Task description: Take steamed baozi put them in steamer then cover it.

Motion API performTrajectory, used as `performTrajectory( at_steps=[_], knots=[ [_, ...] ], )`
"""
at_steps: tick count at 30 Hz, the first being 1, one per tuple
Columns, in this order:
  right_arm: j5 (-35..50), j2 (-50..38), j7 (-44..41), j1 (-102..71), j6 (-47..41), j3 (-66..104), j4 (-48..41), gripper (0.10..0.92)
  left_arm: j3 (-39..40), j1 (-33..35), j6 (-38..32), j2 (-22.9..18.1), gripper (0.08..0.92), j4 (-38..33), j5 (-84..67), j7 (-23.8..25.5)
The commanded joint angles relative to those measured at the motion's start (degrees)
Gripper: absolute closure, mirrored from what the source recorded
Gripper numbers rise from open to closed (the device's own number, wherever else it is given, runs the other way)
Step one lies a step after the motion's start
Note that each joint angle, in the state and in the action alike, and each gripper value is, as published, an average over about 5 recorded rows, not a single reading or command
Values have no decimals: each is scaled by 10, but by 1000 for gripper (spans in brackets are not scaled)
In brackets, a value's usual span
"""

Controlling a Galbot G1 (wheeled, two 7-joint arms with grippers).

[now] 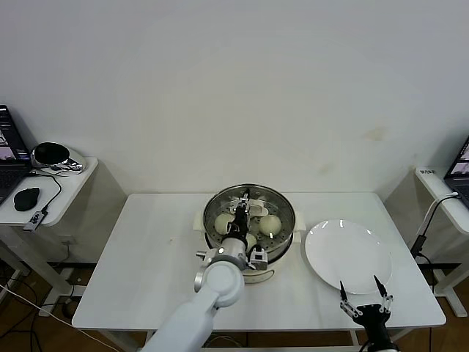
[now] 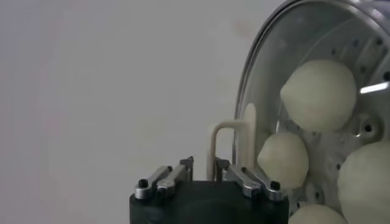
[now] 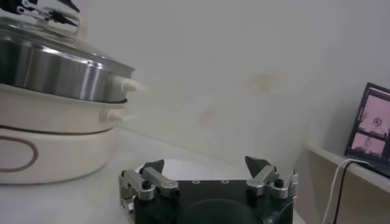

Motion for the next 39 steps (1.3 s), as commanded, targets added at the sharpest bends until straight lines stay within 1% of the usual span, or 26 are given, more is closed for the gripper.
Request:
performTrajectory(
  at_steps=[1, 6, 9, 11, 12, 14, 15, 17, 19, 21, 23, 27, 32, 39],
  knots=[
    [-2, 1, 0, 0, 0, -1, 2, 203, -2, 48, -1, 19, 524, -92, -25, -5],
    [-3, 1, 0, -1, 1, -3, 1, 203, -17, 111, -2, 52, 368, -167, -72, -18],
    [-3, 0, 0, -1, 1, -4, 0, 203, -46, 160, -3, 75, 281, -222, -132, -26],
    [-3, -1, 0, -1, 1, -5, -1, 203, -76, 200, -5, 93, 238, -265, -187, -41],
    [-2, -2, 0, -1, 1, -6, -1, 203, -92, 221, -8, 102, 215, -285, -218, -53],
    [2, -5, 0, -2, 1, -10, 0, 203, -137, 281, -24, 120, 193, -321, -315, -97],
    [4, -6, 0, -3, 2, -12, 1, 203, -165, 316, -40, 126, 187, -333, -385, -124],
    [11, -11, -1, -5, 1, -18, 3, 203, -234, 387, -96, 130, 179, -346, -547, -186],
    [18, -17, -1, -8, 1, -27, 5, 203, -306, 441, -149, 115, 177, -343, -678, -228],
    [29, -28, 0, -13, 1, -41, 6, 203, -355, 482, -177, 99, 177, -338, -767, -251],
    [42, -40, -1, -19, 0, -52, 9, 203, -377, 519, -182, 90, 177, -338, -827, -254],
    [76, -66, -2, -36, -6, -70, 19, 203, -382, 578, -216, 77, 177, -335, -891, -254],
    [106, -89, 0, -53, -13, -81, 24, 203, -383, 594, -265, 57, 177, -297, -900, -251],
    [124, -97, 3, -65, -23, -98, 34, 203, -410, 587, -298, 51, 177, -229, -909, -218]
  ],
)
